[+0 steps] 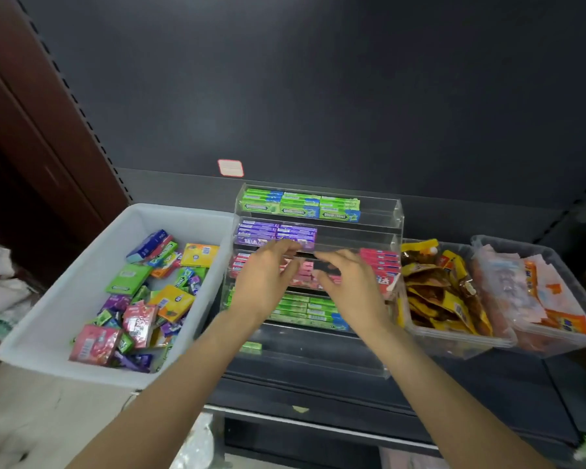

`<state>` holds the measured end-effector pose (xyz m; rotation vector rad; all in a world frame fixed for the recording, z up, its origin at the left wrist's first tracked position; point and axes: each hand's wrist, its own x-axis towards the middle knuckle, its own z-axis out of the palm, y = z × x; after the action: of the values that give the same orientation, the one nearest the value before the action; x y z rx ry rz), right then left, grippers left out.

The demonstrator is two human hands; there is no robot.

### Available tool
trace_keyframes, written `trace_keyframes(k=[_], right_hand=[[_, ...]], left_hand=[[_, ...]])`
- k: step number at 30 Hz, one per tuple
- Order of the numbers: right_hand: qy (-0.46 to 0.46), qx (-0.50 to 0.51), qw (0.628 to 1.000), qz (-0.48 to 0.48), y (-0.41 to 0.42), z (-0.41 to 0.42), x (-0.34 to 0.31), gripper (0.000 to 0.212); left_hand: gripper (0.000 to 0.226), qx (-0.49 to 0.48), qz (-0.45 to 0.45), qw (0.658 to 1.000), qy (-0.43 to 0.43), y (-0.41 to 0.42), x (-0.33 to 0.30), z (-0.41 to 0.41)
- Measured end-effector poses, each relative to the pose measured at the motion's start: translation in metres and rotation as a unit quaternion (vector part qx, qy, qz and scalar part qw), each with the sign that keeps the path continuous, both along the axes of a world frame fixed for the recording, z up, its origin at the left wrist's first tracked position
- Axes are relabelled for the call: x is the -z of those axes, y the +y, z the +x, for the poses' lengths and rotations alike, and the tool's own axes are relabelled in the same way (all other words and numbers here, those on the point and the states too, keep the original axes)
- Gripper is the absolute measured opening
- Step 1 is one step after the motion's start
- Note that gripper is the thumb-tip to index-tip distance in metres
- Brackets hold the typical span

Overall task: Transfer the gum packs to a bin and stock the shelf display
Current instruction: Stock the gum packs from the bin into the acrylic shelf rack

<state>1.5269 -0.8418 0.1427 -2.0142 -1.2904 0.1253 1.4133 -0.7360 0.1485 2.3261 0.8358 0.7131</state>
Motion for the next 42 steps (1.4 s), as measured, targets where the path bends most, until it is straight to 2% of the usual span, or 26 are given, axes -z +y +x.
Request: trace_keyframes(k=[3, 11, 17, 23, 26, 29, 32, 38, 42], right_hand=[[0.023, -0.042, 0.999, -0.008, 0.033, -0.041, -0.001, 0.033], [0.071, -0.095, 0.992, -0.032, 0.134, -0.161, 0.013, 0.030], [0.109, -0.053, 0.986, -0.118, 0.193, -0.217, 0.044, 0.045], [0.110, 0.013, 0.963, -0.245, 0.224, -0.218, 0.082, 0.071], [0.123, 0.033, 0.945, -0.302, 0.233, -0.211, 0.093, 0.079], [0.152, 0.031, 0.934, -0.321, 0.236, -0.204, 0.097, 0.083], [0.140, 0.045, 0.938, -0.313, 0.237, -0.199, 0.097, 0.076], [0.101, 0.113, 0.949, -0.276, 0.246, -0.192, 0.099, 0.041], [0.058, 0.107, 0.959, -0.255, 0.248, -0.184, 0.094, 0.023]], left_hand=[[0.024, -0.048, 0.005, 0.999, 0.024, 0.034, 0.001, -0.056], [0.026, -0.153, -0.067, 0.982, 0.091, 0.143, 0.024, -0.210], [0.044, -0.083, -0.076, 0.979, 0.167, 0.200, 0.056, -0.244], [0.082, 0.000, -0.117, 0.959, 0.257, 0.223, 0.089, -0.239], [0.088, 0.027, -0.111, 0.946, 0.303, 0.230, 0.103, -0.233], [0.090, 0.039, -0.077, 0.939, 0.334, 0.235, 0.110, -0.227], [0.093, 0.047, -0.075, 0.937, 0.337, 0.236, 0.113, -0.226], [0.095, 0.048, -0.070, 0.940, 0.331, 0.238, 0.114, -0.225], [0.095, 0.036, -0.067, 0.946, 0.315, 0.237, 0.111, -0.225]])
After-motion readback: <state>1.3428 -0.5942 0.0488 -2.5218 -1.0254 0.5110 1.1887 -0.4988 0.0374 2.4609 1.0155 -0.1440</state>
